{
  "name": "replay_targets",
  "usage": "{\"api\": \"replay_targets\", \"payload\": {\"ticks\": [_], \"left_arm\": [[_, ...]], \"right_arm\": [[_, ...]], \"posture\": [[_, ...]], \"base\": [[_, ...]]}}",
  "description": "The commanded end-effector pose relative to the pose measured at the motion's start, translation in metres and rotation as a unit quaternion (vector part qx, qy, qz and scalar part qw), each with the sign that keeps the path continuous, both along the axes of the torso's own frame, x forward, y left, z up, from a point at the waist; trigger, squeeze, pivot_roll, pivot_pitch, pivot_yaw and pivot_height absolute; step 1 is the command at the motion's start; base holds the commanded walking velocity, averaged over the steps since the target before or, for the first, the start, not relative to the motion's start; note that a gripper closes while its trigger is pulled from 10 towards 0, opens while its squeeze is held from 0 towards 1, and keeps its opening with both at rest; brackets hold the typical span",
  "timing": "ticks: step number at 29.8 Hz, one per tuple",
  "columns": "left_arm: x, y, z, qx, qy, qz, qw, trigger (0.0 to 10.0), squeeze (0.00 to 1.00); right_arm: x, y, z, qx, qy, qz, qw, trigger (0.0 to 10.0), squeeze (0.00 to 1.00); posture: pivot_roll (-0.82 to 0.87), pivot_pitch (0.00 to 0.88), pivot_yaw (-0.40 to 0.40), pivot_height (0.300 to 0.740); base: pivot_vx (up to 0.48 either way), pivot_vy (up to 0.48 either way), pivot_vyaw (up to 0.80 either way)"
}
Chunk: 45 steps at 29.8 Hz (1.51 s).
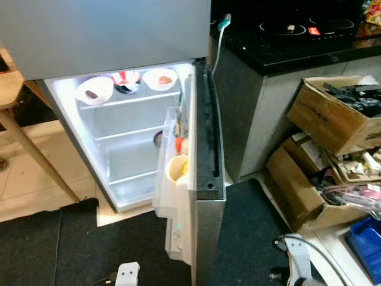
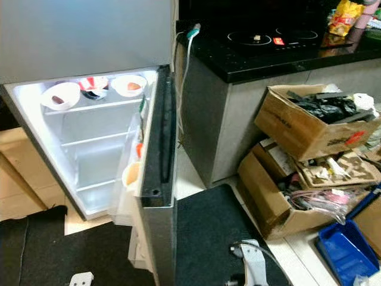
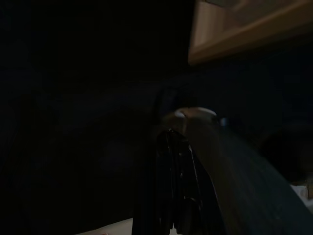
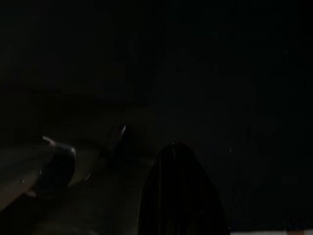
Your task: Restocking fridge
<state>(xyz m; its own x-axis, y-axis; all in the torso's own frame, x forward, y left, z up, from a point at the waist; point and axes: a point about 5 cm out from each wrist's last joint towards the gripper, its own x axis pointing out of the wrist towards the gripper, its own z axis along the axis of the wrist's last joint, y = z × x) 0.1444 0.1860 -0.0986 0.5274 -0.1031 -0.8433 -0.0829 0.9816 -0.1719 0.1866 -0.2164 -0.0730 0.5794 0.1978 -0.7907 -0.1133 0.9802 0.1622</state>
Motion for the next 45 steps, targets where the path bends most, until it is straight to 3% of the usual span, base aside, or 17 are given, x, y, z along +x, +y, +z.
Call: {"api": "replay_targets", "payload": {"ticks": [1,4,5,10,23,30,39,43,45], "left_arm": [[-0.011,0.004,-0.004,0.008,0.020,-0.003,1.000,10.0,0.00],[-0.011,0.003,-0.004,0.008,0.020,-0.003,1.000,10.0,0.00],[-0.011,0.003,-0.004,0.008,0.020,-0.004,1.000,10.0,0.00],[-0.010,0.003,-0.004,0.008,0.021,-0.005,1.000,10.0,0.00],[-0.009,0.005,-0.003,0.013,0.021,-0.021,0.999,10.0,0.00],[-0.010,0.005,-0.003,0.013,0.024,-0.030,0.999,10.0,0.00],[-0.011,0.004,-0.004,0.015,0.028,-0.023,0.999,10.0,0.00],[-0.011,0.004,-0.004,0.013,0.030,-0.022,0.999,10.0,0.00],[-0.011,0.004,-0.004,0.013,0.030,-0.022,0.999,10.0,0.00]], "right_arm": [[-0.008,-0.005,-0.004,-0.010,0.017,-0.018,1.000,10.0,0.00],[-0.017,-0.007,-0.008,-0.019,0.032,-0.021,0.999,10.0,0.00],[-0.027,-0.008,-0.012,-0.025,0.046,-0.025,0.998,10.0,0.00],[-0.038,-0.008,-0.016,-0.028,0.059,-0.030,0.997,10.0,0.00],[-0.039,-0.023,-0.015,-0.082,0.057,-0.076,0.992,10.0,0.00],[-0.039,-0.026,-0.014,-0.091,0.053,-0.089,0.990,10.0,0.00],[-0.026,-0.035,-0.007,-0.101,0.025,-0.140,0.985,10.0,0.00],[0.010,-0.027,0.011,-0.007,-0.059,-0.162,0.985,10.0,0.00],[0.010,-0.027,0.011,-0.007,-0.059,-0.162,0.985,10.0,0.00]], "posture": [[-0.09,0.047,-0.021,0.740],[-0.09,0.047,-0.020,0.740],[-0.09,0.045,-0.021,0.740],[-0.09,0.044,-0.022,0.740],[-0.09,0.032,-0.019,0.740],[-0.09,0.025,-0.019,0.740],[-0.09,0.030,-0.018,0.740],[-0.10,0.036,-0.016,0.740],[-0.10,0.036,-0.016,0.740]], "base": [[0.000,0.000,0.73],[0.000,0.000,0.74],[0.000,0.000,0.74],[0.000,0.000,0.74],[0.000,0.000,0.42],[0.000,-0.479,0.00],[0.000,-0.053,0.00],[0.000,0.000,0.00],[0.000,0.000,0.00]]}}
